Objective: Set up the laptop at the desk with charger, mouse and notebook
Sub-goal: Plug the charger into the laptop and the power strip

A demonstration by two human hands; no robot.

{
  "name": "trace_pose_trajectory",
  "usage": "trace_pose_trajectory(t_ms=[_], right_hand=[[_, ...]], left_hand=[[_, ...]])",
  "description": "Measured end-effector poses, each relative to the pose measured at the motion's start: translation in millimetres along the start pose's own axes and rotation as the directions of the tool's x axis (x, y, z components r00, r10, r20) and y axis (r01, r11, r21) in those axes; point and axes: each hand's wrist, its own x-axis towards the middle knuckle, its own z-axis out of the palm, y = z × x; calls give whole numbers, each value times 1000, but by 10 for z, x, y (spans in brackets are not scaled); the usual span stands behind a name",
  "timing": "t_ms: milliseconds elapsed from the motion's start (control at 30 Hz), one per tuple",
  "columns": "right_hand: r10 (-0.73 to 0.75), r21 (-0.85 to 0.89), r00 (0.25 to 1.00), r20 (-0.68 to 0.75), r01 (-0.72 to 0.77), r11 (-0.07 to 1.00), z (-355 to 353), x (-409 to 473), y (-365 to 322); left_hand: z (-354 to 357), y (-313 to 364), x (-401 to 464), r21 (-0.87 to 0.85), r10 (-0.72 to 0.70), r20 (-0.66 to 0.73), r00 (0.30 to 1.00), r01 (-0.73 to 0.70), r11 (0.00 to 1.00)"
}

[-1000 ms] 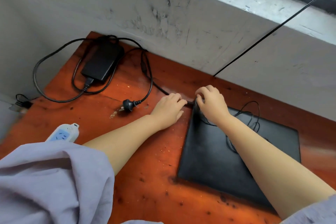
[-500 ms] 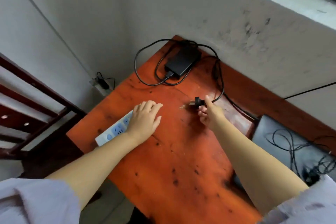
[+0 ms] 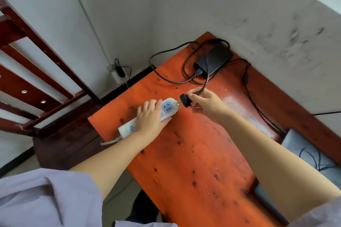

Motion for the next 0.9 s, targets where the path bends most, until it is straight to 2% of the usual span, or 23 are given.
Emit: trace_pose_trajectory(t_ms=[100,233,500,667,900], right_hand=[[-126,-299,989,77,144,944,181,84,-55],[-194,-484,969,150,243,841,292,178,-67],[-218,-672,943,252,333,662,332,201,-142],[-229,-721,914,334,405,562,354,200,-219],[-256,-736,905,339,424,528,365,158,-208]], left_hand=[[25,-22,-13,-17,16,-27,1000,-17,1000],[26,-19,-11,-31,19,-38,999,-20,999],[14,-19,-24,6,37,-54,998,-37,999],[10,-36,-23,-16,16,-32,999,-17,1000],[11,-49,-22,-52,15,-51,999,-17,999]])
